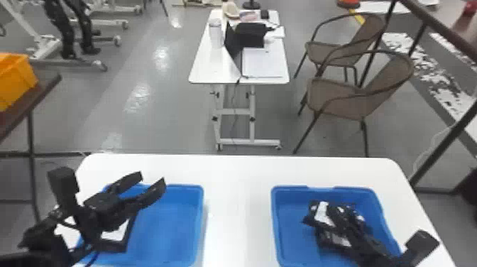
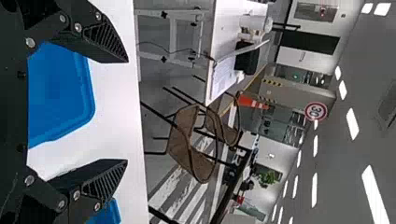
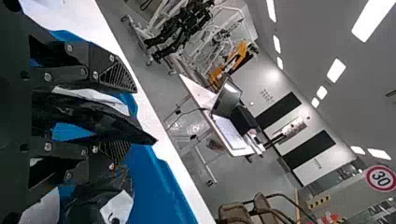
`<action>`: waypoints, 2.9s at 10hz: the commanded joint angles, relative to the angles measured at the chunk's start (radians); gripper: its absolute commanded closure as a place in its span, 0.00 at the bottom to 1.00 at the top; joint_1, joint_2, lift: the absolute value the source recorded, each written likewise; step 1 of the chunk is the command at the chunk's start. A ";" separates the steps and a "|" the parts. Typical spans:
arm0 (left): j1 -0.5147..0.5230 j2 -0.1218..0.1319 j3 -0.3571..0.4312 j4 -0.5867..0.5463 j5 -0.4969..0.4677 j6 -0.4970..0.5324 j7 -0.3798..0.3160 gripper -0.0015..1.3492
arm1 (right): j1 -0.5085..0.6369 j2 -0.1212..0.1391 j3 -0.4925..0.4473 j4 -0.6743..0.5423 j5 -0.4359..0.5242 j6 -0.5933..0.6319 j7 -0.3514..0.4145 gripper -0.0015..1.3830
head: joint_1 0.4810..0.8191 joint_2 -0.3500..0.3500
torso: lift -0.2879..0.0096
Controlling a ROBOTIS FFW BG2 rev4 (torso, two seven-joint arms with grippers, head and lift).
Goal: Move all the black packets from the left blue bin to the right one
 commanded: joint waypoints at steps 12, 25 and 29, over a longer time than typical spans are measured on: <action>-0.030 -0.058 0.010 0.005 -0.135 0.446 0.552 0.36 | 0.112 0.001 -0.071 -0.266 -0.071 0.025 -0.003 0.13 | 0.63 0.62 | 0.97; -0.127 0.002 -0.070 0.168 -0.077 0.531 0.792 0.48 | 0.110 0.001 -0.071 -0.233 -0.116 0.041 0.025 0.13 | 0.63 0.68 | 0.97; -0.145 0.083 -0.155 0.148 -0.178 0.511 0.645 0.88 | 0.110 0.001 -0.071 -0.227 -0.128 0.044 0.032 0.13 | 0.63 0.69 | 0.97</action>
